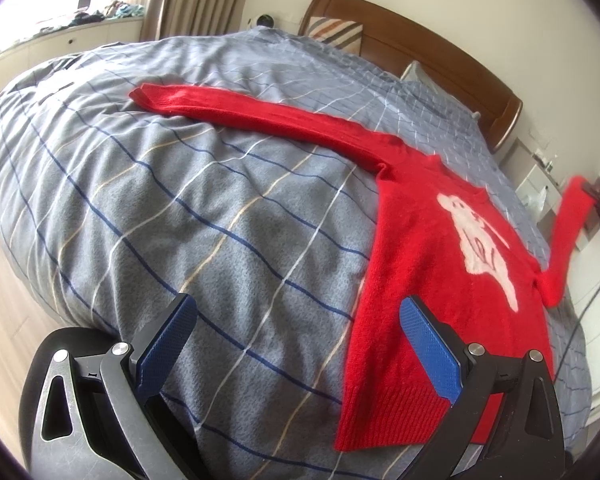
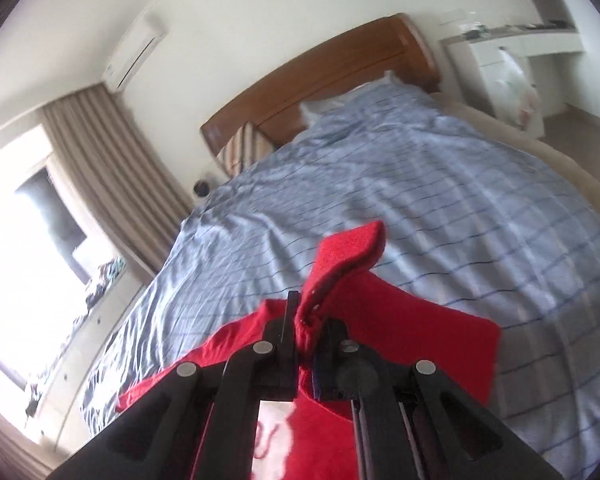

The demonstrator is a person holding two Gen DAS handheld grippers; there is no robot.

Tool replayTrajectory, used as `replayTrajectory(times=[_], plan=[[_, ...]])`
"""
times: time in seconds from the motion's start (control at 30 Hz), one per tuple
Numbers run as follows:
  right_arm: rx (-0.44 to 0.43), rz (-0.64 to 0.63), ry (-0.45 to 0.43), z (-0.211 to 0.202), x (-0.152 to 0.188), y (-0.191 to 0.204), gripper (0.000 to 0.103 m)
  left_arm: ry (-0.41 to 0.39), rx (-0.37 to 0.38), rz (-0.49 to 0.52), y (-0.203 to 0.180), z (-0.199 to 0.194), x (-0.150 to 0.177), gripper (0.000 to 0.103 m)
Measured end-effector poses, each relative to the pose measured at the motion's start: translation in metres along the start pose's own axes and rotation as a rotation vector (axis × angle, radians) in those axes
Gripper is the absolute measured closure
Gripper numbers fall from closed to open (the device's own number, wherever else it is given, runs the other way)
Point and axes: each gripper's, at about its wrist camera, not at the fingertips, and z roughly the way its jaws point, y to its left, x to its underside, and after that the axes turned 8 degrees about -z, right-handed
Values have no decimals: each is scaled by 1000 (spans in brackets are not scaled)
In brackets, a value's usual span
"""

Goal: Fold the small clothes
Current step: 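Grasp the red sleeve cuff with the right gripper and lift it, then fold the sleeve across the sweater body with the right gripper and release, then move the open left gripper to the other sleeve cuff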

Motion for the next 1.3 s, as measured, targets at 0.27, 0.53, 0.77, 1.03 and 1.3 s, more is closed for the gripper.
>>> replayTrajectory(times=[0.27, 0.53, 0.77, 1.03, 1.3], plan=[[-118, -171, 351, 149, 84, 104, 44, 10, 18, -3, 1, 0, 1, 1], [-295, -231, 400, 80, 156, 85, 32, 21, 18, 7, -3, 4, 2, 1], [-23, -411, 266, -53, 203, 11, 24, 0, -7, 73, -16, 1, 9, 1], [290, -254, 109, -125, 225, -65, 22, -28, -76, 148, -30, 4, 8, 1], [312, -288, 86, -127, 220, -64, 21, -69, -97, 255, -47, 17, -11, 1]])
